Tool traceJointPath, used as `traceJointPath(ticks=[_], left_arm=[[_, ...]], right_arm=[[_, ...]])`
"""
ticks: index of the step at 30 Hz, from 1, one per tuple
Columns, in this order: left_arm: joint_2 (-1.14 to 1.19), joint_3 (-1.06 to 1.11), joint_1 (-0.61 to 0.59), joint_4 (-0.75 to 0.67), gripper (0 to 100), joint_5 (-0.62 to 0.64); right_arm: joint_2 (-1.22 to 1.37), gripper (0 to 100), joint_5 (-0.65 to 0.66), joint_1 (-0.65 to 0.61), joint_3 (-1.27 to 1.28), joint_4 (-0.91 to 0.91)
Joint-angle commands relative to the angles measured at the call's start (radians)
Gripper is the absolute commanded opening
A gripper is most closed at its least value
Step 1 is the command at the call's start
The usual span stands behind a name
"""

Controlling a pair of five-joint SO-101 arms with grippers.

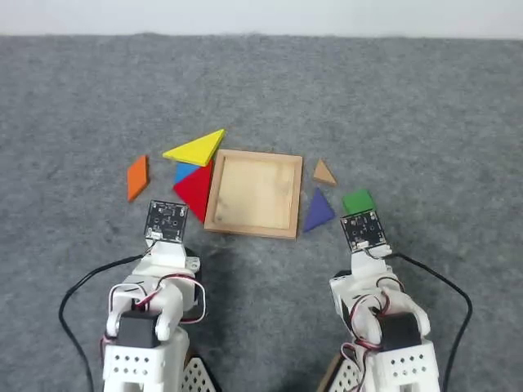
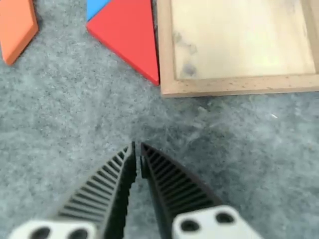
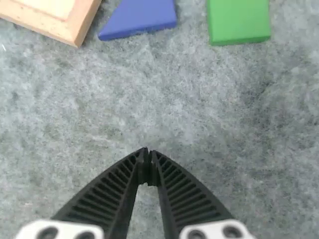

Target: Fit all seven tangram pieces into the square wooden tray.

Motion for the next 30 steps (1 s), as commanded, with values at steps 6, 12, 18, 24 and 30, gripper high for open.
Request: traceJointPath(ticks=[6,12,18,24,30], left_arm=[[-0.021,-0.015,0.008,0.002,1,0.014],[-0.021,-0.015,0.008,0.002,1,0.014],[-0.021,-0.015,0.011,0.0,2,0.015],[-0.021,-0.016,0.037,-0.124,2,-0.066],[-0.018,-0.041,-0.127,-0.514,2,-0.35]], right_arm=[[-0.021,0.6,0.003,0.01,0.017,0.004],[-0.021,0.6,0.003,0.01,0.017,0.004],[-0.021,0.6,0.003,0.01,0.017,0.004],[-0.021,0.6,0.003,0.01,0.017,0.004],[-0.021,0.6,0.003,0.01,0.017,0.004]])
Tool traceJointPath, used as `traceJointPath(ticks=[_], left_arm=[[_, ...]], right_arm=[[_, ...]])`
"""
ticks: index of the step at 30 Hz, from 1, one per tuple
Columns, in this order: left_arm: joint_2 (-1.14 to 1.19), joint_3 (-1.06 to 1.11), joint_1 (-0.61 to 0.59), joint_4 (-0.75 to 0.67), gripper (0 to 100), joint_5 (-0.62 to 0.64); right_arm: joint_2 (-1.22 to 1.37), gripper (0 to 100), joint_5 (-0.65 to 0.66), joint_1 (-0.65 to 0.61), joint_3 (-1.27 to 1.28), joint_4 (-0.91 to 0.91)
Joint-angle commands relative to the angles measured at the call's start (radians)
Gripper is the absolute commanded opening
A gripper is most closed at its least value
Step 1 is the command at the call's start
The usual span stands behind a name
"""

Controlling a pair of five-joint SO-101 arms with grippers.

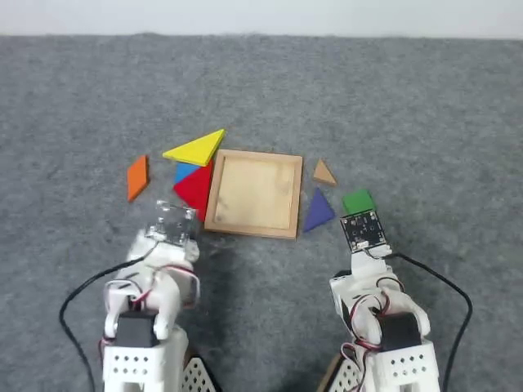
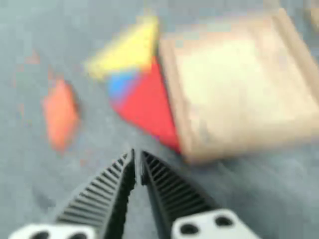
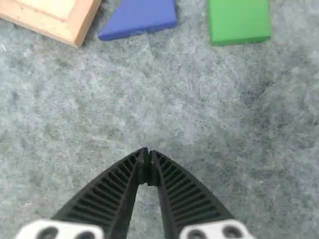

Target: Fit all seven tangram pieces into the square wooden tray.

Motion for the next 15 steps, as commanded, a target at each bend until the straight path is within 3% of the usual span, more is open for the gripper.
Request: traceJointPath(ticks=[1,6,8,11,15], left_arm=[[-0.018,-0.068,-0.064,-0.198,2,-0.054],[-0.012,-0.343,-0.12,0.023,18,0.163],[-0.005,-0.429,-0.094,0.104,21,0.167],[0.117,-0.512,-0.058,0.124,21,0.149],[0.517,-0.645,-0.058,0.068,21,0.146]], right_arm=[[-0.021,0.6,0.003,0.01,0.017,0.004],[-0.021,0.6,0.005,0.01,0.017,0.004],[-0.021,0.6,0.003,0.008,0.017,0.004],[-0.021,0.6,0.006,-0.035,0.017,-0.001],[-0.021,0.6,0.002,-0.163,0.017,-0.025]])
